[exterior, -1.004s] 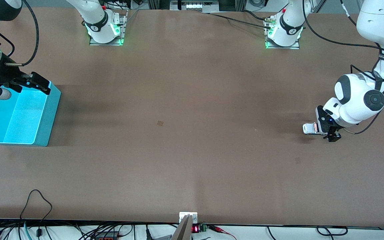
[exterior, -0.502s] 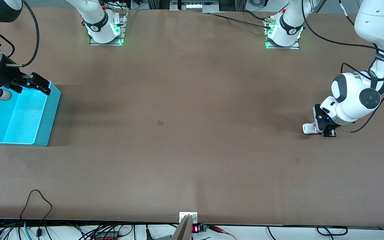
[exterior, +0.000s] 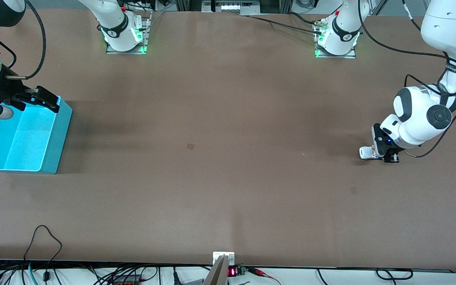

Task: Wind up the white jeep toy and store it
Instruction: 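Drag the jeep backward along the table with the left gripper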

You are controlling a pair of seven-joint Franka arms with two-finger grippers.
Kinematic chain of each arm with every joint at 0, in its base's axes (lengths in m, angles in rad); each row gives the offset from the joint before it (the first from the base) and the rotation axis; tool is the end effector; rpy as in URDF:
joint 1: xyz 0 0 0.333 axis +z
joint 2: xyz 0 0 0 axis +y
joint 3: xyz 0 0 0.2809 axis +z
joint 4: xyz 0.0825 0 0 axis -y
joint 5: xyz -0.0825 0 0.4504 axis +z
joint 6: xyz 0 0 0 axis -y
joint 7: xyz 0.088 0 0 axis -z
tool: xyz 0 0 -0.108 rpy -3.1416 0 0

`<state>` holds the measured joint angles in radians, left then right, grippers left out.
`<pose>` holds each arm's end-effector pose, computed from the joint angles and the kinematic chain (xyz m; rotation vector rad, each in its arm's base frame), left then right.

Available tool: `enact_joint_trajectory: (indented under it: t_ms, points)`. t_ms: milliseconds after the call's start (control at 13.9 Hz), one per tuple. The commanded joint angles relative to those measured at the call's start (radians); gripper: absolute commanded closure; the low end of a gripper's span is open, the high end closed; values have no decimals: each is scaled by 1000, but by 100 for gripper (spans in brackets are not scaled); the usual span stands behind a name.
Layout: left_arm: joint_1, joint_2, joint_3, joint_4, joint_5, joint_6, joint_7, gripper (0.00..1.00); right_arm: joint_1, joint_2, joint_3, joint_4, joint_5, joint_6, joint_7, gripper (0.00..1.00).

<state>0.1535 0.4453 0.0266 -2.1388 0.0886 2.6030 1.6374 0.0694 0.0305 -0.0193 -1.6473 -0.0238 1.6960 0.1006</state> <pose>0.5843 0.1056 0.1061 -2.2238 2.1469 0.0525 0.6369 0.0298 0.5388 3.1178 -0.0744 0.0312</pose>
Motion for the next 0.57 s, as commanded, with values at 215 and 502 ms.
enact_joint_trajectory:
  t_ms: [215,502]
  points:
    - [47,75,4,34,23,3,60,84,-3,-6,-2,-2,8,-1,-22,0]
    - [130,137,4,82,25,3,145,84,-3,-7,-5,0,8,-1,-28,0]
